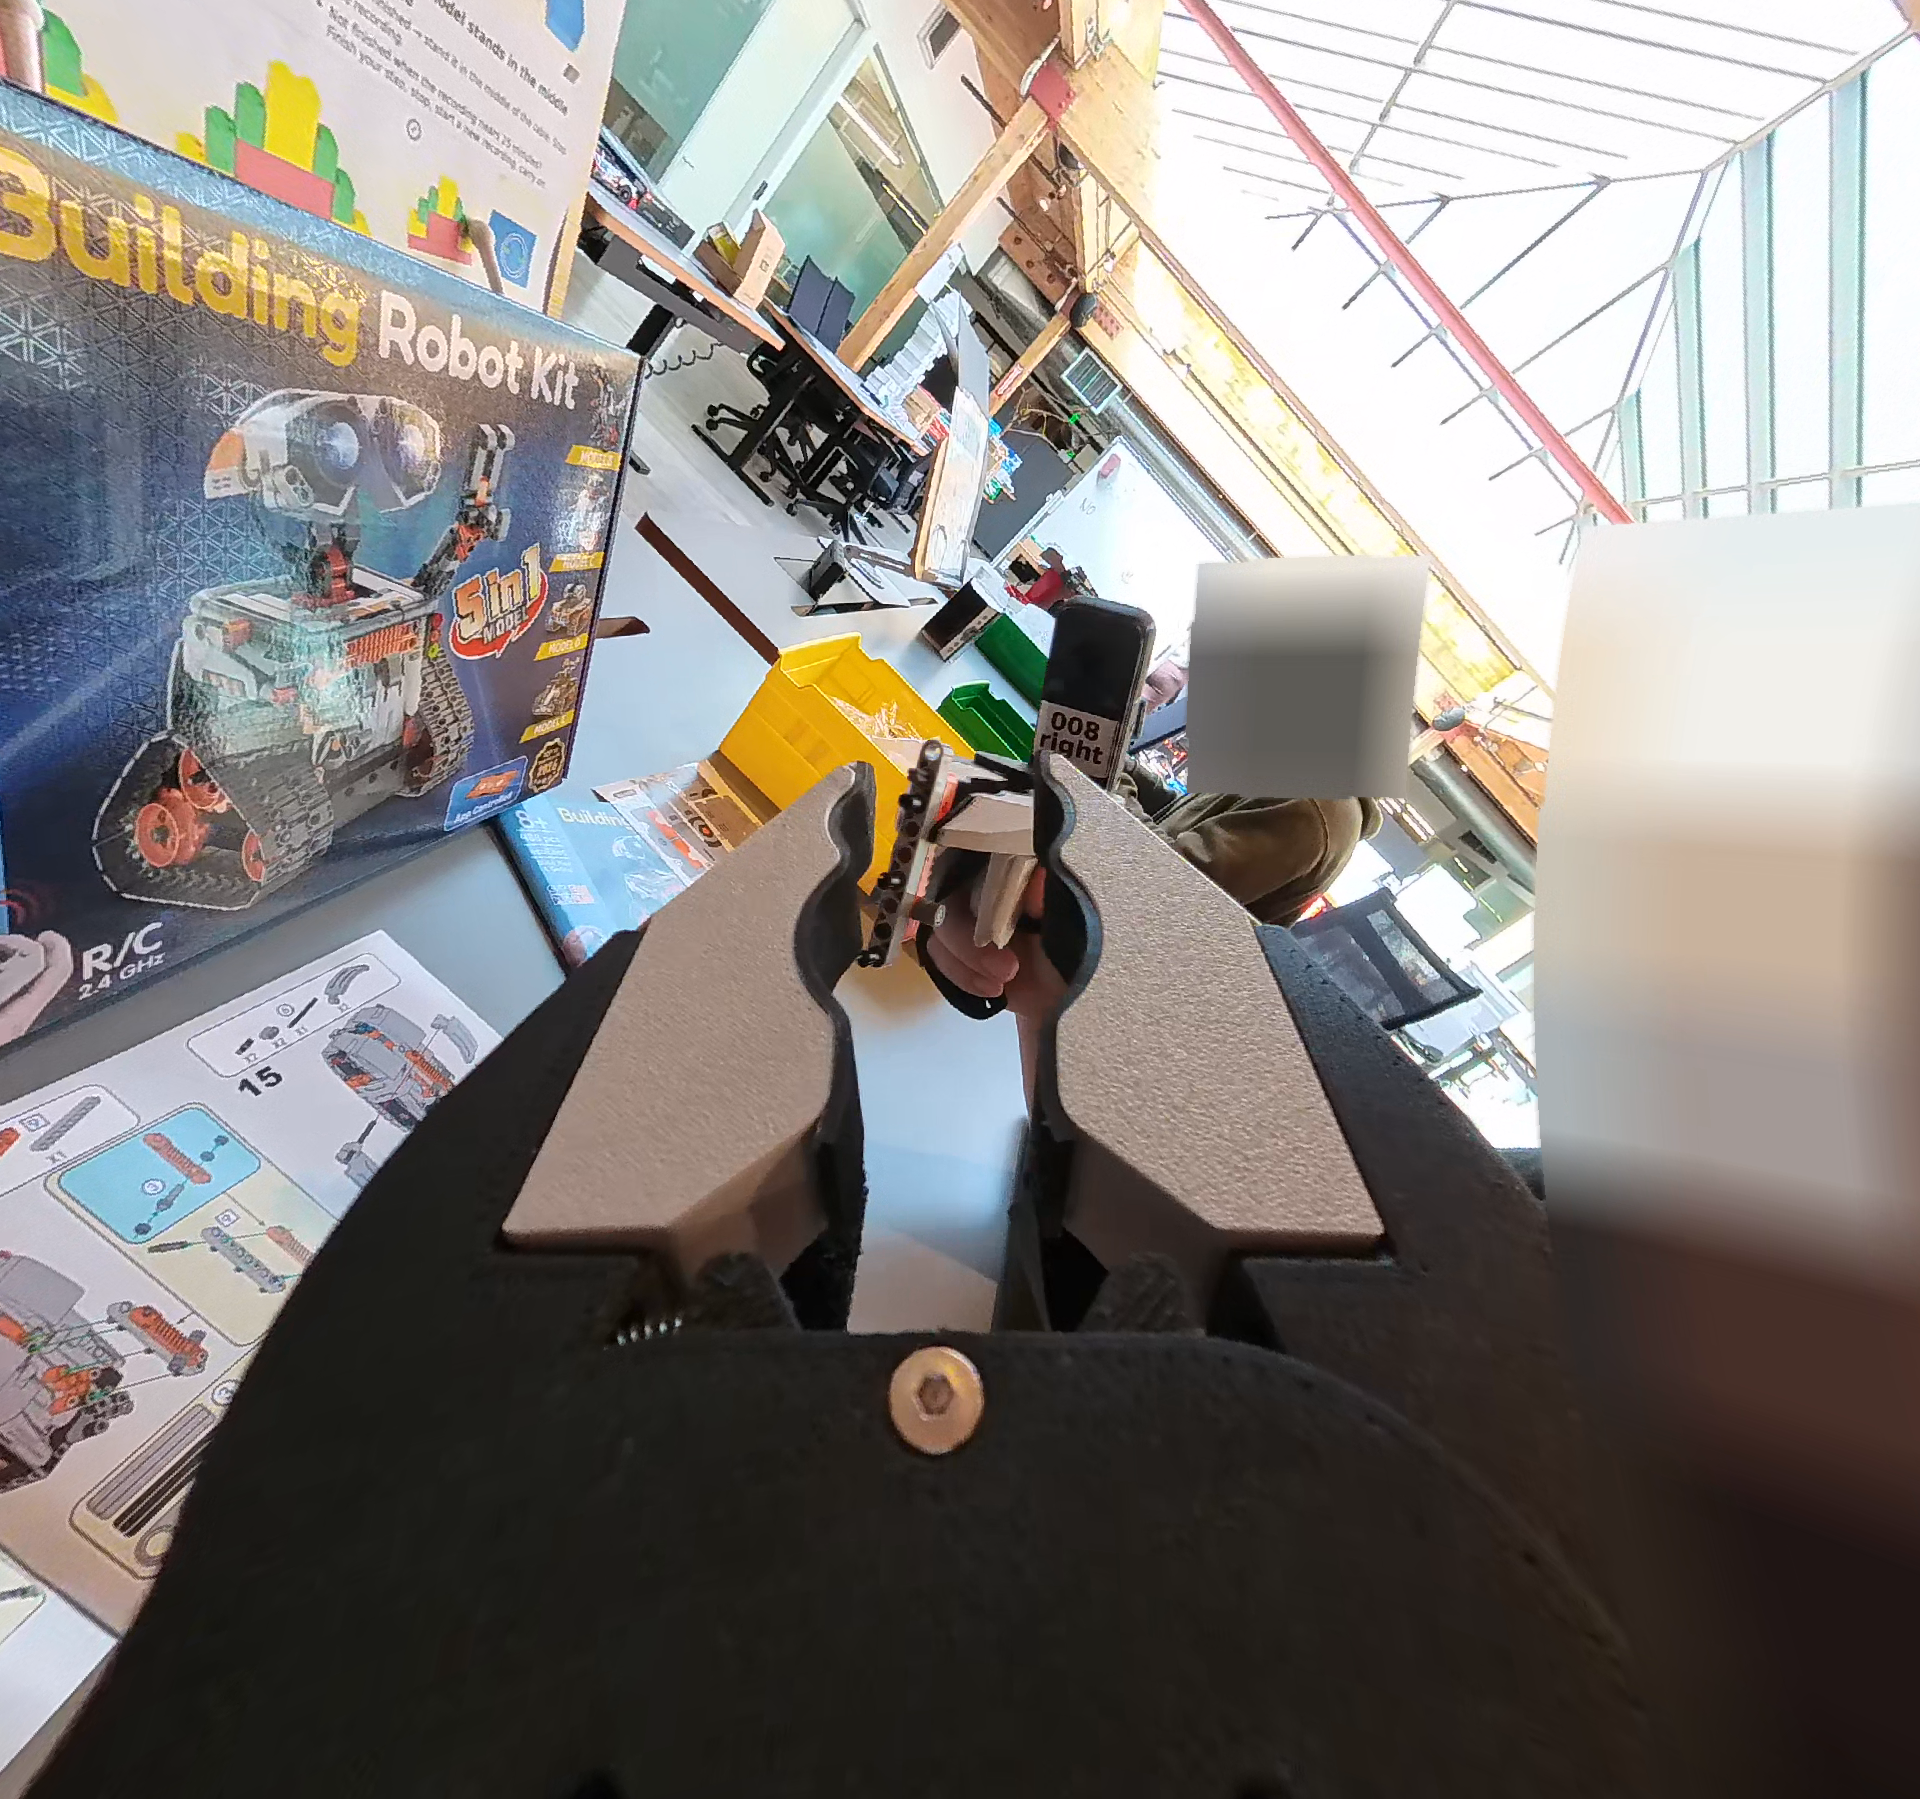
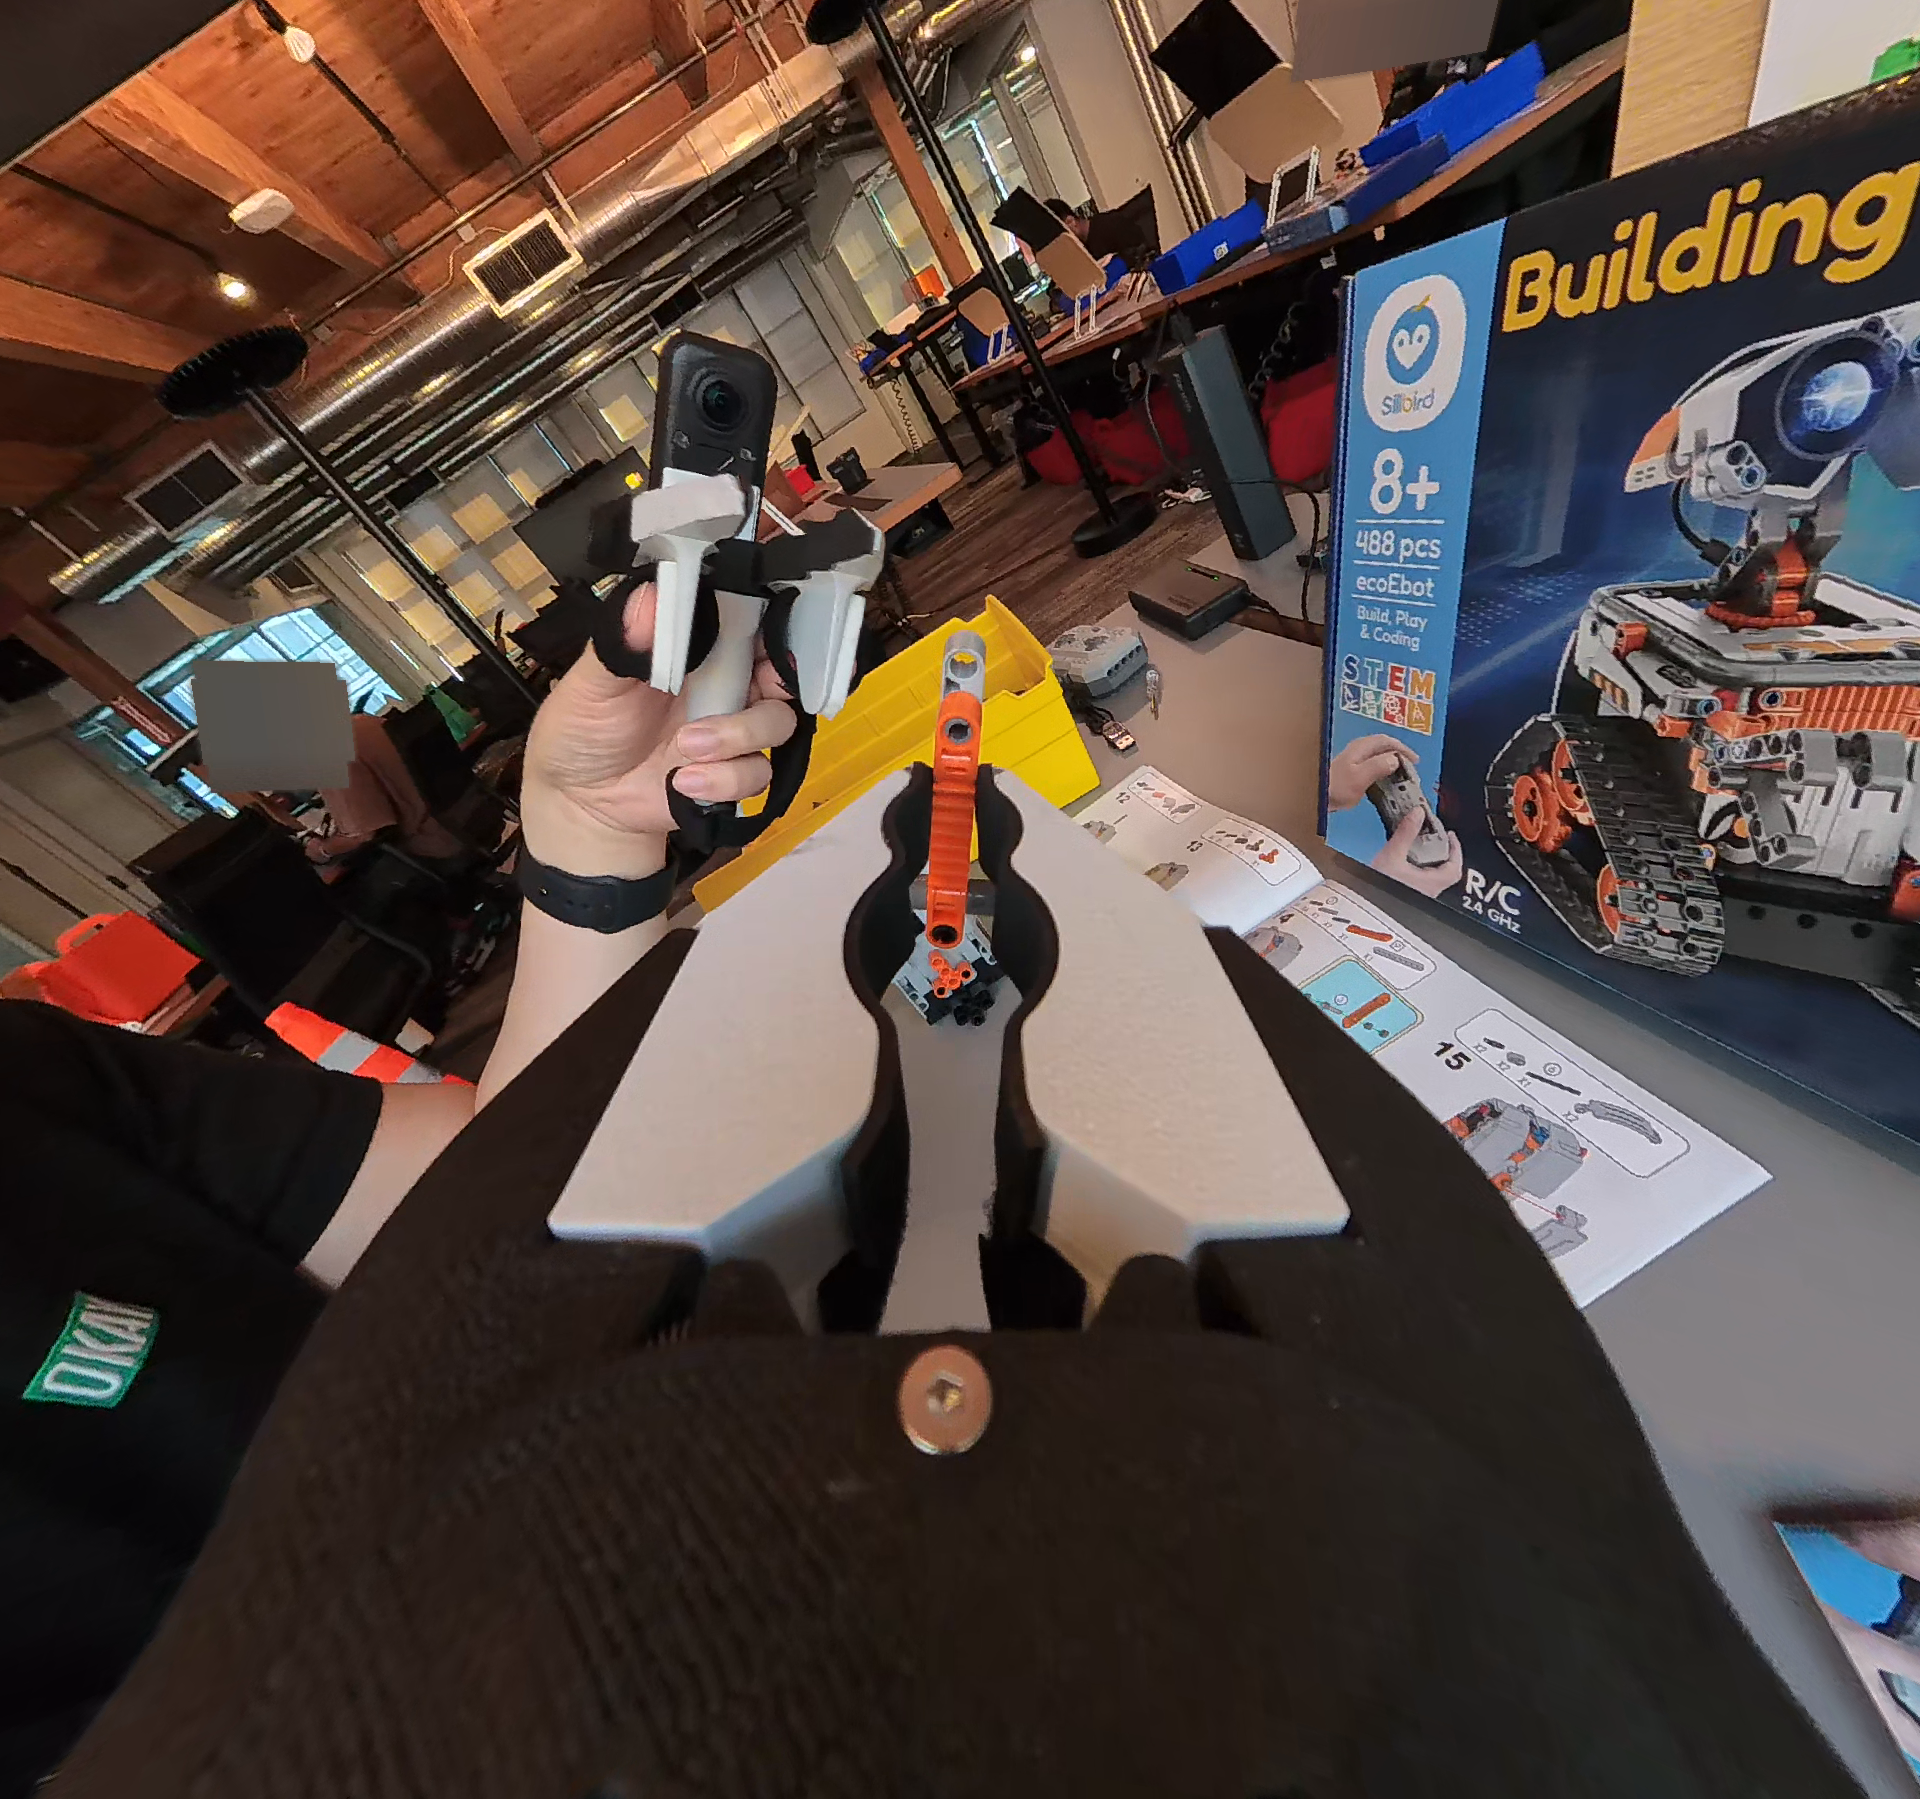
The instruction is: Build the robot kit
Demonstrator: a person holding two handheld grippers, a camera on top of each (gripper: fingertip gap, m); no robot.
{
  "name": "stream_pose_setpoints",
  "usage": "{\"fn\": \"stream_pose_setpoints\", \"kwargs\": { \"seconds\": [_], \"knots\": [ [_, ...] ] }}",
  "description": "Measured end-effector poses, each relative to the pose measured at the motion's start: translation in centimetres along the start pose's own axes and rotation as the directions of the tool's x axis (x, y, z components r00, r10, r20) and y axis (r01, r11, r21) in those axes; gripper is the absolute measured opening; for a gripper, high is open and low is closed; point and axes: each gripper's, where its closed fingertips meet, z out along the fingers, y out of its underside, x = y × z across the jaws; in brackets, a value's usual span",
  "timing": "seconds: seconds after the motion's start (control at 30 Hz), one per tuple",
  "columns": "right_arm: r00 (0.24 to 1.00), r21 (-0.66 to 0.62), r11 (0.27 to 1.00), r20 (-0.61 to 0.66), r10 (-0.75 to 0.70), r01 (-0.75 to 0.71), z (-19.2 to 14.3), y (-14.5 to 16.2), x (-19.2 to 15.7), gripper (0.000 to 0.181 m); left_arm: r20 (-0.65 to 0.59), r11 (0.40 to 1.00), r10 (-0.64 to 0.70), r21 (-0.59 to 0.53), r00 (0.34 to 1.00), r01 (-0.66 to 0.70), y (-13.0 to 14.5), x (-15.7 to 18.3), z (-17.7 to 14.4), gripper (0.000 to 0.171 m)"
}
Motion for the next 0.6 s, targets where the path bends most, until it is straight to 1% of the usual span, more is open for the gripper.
{"fn": "stream_pose_setpoints", "kwargs": {
  "seconds": [0.6],
  "knots": [
    [0.999,0.009,1.0,0.033,-0.002,0.002,0.06,-0.21,-0.8,0.005,0.005,1.0,0.002,-0.004,1.0,-0.002,0.0,-0.05,0.02,0.026]
  ]
}}
